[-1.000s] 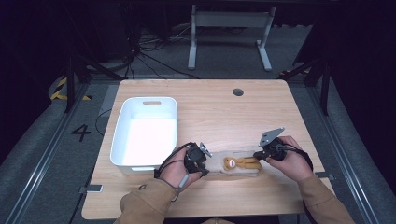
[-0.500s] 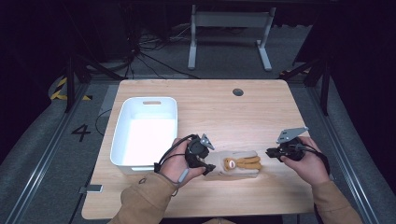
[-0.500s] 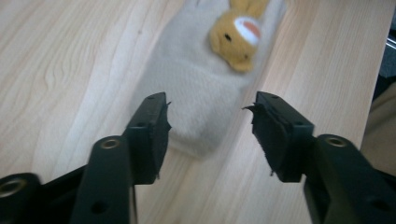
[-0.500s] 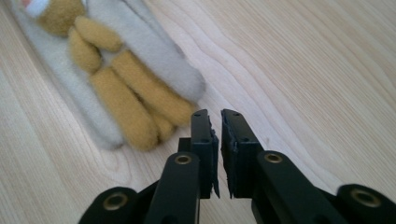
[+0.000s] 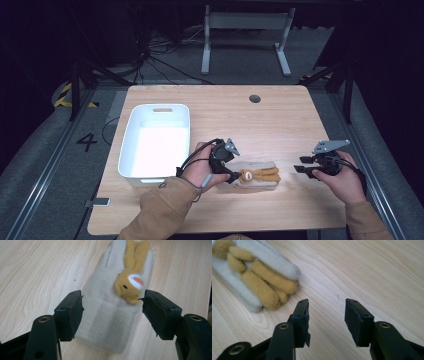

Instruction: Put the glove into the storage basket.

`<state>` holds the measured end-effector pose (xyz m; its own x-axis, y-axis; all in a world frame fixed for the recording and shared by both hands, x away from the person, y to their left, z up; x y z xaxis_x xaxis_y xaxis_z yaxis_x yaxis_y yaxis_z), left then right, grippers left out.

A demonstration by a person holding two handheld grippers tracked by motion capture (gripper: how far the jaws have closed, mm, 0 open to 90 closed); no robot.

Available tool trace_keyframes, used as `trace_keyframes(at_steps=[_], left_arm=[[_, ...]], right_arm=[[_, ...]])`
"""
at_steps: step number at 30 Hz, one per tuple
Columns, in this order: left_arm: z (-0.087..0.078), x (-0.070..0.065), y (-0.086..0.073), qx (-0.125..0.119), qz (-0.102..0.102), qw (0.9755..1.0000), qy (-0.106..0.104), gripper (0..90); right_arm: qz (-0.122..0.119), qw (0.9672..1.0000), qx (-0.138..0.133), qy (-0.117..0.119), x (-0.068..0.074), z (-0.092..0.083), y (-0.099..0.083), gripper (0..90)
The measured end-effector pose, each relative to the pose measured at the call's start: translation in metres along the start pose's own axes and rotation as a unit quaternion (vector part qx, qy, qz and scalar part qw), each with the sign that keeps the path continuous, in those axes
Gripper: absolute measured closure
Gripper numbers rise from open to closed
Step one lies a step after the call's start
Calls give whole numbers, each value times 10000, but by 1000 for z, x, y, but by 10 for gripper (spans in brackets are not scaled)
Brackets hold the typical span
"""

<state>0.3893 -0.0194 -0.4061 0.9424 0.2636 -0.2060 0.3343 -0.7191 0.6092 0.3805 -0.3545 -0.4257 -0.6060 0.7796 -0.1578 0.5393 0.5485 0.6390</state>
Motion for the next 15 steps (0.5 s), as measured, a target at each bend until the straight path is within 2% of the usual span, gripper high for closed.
trace_keyframes(at_steps=[8,15], left_arm=[[12,4,5,102,45,9998,-152,305],[30,8,3,212,224,9992,-251,232]], right_arm=[[249,9997,-33,17,-6,0,-8,515],[279,9996,-44,39,-6,0,-10,509]])
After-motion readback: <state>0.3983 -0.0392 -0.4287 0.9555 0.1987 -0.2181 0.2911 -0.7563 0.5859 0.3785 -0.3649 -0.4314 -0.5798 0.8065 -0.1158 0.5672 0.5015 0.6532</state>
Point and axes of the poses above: each handheld gripper's, and its own axes: z roughly forward along the jaws, y roughly out of its top, x roughly to its left, the point moved 2 cm from there along z, roughly forward along the jaws, and after that the axes turned 10 degrees about -y, right-handed, at the moved point
